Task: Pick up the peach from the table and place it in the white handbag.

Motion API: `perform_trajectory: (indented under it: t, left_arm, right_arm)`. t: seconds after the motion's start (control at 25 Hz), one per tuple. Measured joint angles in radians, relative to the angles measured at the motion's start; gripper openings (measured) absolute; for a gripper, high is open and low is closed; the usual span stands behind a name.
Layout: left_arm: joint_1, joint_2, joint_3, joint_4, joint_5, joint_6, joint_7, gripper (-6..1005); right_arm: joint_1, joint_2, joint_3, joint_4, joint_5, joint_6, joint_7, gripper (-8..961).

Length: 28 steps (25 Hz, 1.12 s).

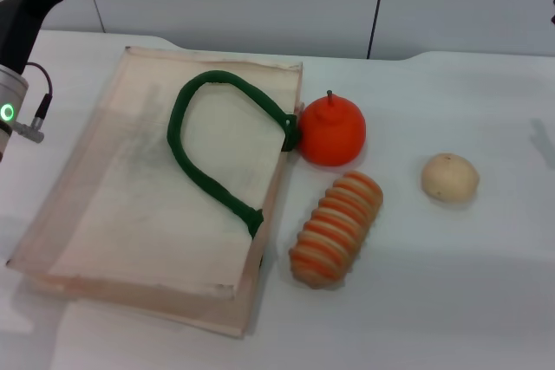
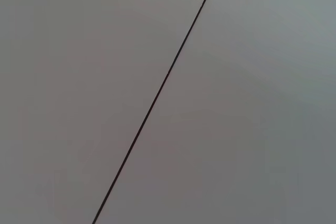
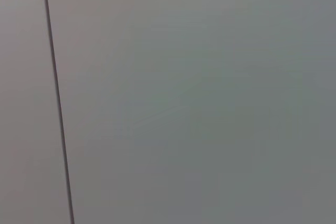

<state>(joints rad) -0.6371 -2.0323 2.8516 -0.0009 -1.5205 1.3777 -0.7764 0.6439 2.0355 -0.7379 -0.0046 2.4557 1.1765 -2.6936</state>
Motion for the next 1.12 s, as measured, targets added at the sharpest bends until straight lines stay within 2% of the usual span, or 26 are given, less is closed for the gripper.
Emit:
perform_trajectory:
  t: [1.12]
  left_arm:
    - [0.001,0.000,0.000,-0.002,-0.003,-0.002,-0.001,855]
  right_arm:
    - [-0.001,0.000,0.000,0.000,0.002,0.000,0.004,897]
